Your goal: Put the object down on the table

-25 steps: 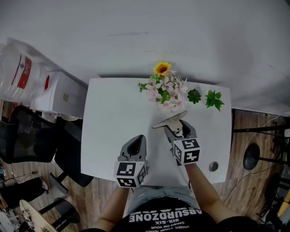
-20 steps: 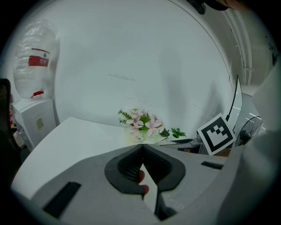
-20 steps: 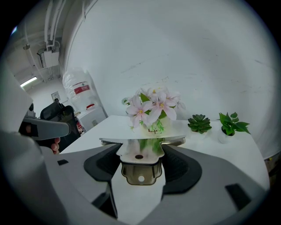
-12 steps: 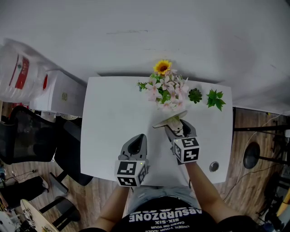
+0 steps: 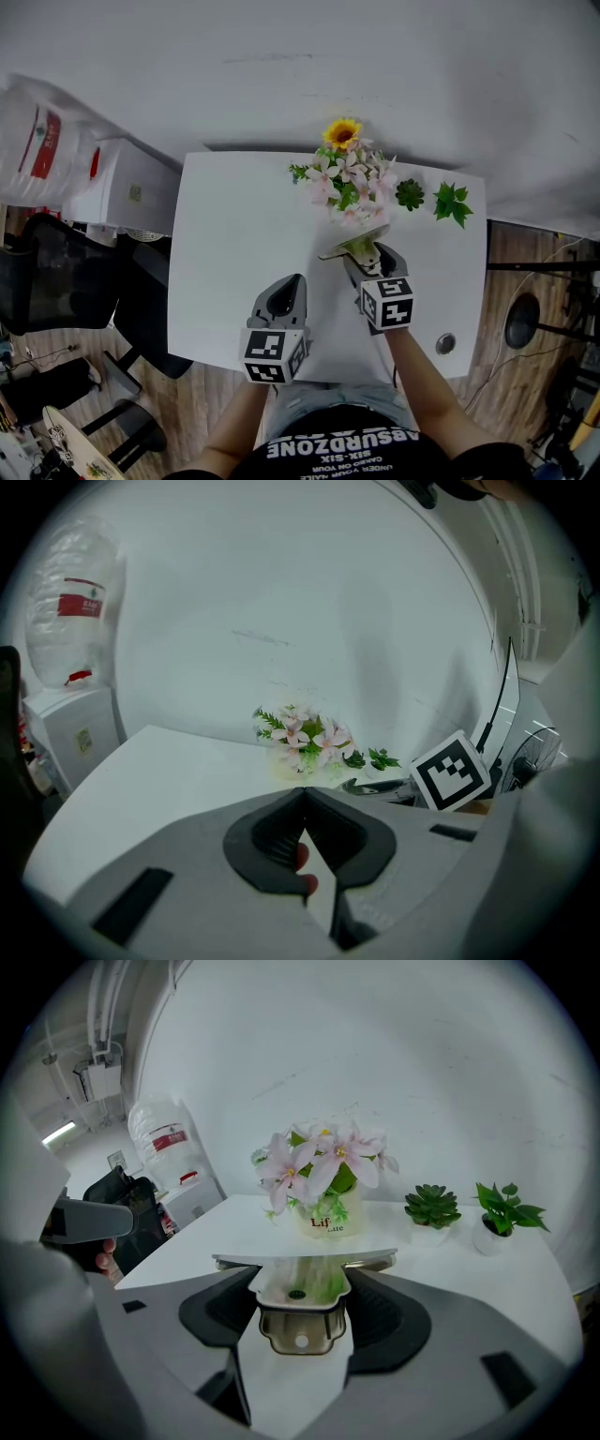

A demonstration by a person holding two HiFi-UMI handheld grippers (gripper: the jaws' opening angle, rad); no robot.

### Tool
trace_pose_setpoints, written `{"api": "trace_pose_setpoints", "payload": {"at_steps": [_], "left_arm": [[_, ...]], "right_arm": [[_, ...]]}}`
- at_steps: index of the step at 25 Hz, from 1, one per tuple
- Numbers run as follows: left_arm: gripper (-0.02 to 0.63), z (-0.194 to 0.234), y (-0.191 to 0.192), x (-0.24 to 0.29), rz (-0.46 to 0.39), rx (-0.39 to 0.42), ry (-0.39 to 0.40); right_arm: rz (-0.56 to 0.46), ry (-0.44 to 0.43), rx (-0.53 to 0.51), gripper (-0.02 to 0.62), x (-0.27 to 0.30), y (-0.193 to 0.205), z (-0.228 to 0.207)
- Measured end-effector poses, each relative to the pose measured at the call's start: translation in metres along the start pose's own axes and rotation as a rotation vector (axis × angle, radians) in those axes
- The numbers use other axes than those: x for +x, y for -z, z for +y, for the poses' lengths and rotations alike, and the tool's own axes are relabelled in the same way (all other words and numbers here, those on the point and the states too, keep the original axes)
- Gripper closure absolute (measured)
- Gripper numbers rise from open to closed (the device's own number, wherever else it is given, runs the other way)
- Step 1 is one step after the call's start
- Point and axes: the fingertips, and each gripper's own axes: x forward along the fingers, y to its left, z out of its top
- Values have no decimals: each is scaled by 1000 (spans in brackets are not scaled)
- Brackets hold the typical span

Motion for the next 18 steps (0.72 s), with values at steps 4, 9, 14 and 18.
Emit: {"api": "trace_pose_setpoints", "payload": {"at_steps": [4, 9, 14, 18], "left_arm": [[600, 0, 3, -1, 8, -2, -2], [600, -1, 4, 1, 10, -4, -2], [600, -3, 5, 2, 13, -6, -2], [601, -1, 6, 3, 16, -7, -8]], "right_arm": [[10, 2, -1, 307, 4, 4, -2], [21, -2, -2, 307, 10, 9, -2], [40, -2, -8, 307, 15, 14, -2], [52, -3, -10, 307, 21, 18, -3]]}}
